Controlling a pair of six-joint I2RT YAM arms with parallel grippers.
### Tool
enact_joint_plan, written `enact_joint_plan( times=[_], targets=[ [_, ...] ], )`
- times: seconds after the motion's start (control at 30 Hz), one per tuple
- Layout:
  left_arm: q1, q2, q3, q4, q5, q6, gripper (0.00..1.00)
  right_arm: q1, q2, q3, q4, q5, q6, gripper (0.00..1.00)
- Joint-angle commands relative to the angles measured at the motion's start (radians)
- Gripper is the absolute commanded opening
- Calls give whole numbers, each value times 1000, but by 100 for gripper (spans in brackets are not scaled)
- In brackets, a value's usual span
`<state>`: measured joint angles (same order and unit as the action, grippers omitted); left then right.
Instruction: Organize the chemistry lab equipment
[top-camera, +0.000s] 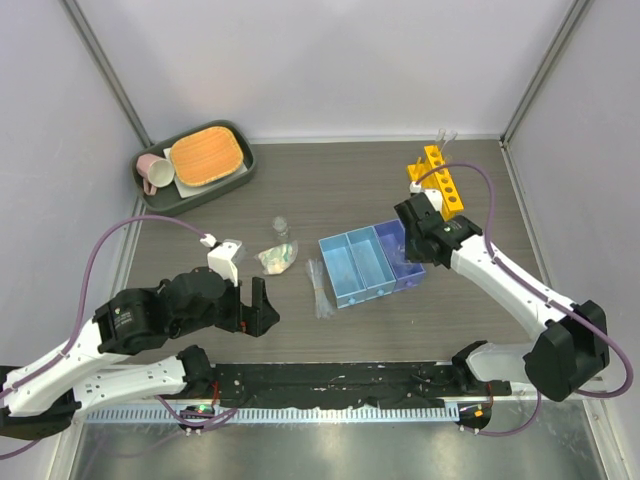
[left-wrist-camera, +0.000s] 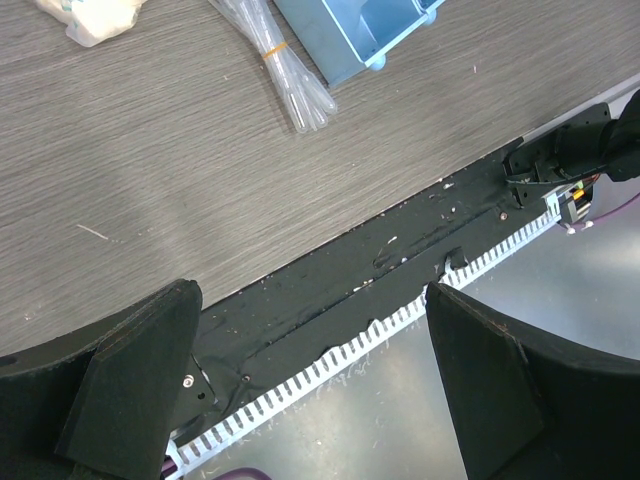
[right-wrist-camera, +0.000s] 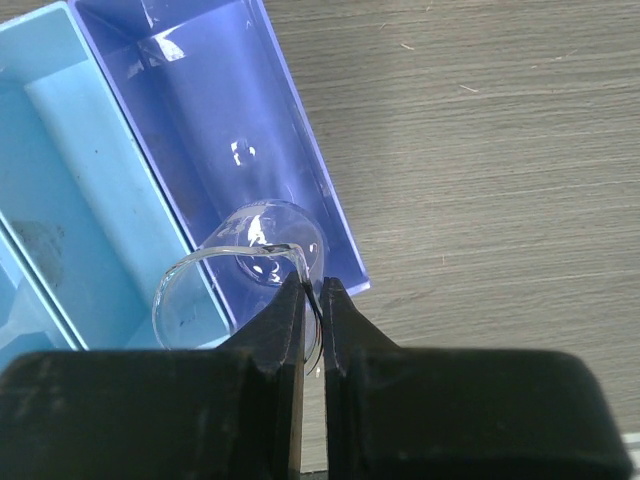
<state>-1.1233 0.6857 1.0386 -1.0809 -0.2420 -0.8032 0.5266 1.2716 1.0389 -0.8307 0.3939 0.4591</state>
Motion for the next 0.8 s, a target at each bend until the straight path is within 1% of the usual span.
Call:
enact_joint_plan(
  times=[0.0, 0.3, 0.5, 0.57, 0.7, 0.77],
  targets=[
    [5, -9, -3, 44, 6, 13, 100, -17, 17, -20, 77, -19, 13, 1],
    [5, -8, -8, 38, 3, 12, 100, -28, 71, -102, 174, -92, 47, 1],
    [5, 3, -5, 39, 1, 18, 100, -36, 97, -129, 209, -110, 75, 1],
    [5, 14, -3, 39, 3, 25, 100, -34, 101, -135, 217, -110, 75, 4],
    [5, 24, 1, 44, 6, 32, 100, -37, 107, -143, 225, -112, 75, 18],
    [5, 25, 1, 42, 6, 32, 100, -37, 106, -140, 225, -112, 75, 22]
  ],
)
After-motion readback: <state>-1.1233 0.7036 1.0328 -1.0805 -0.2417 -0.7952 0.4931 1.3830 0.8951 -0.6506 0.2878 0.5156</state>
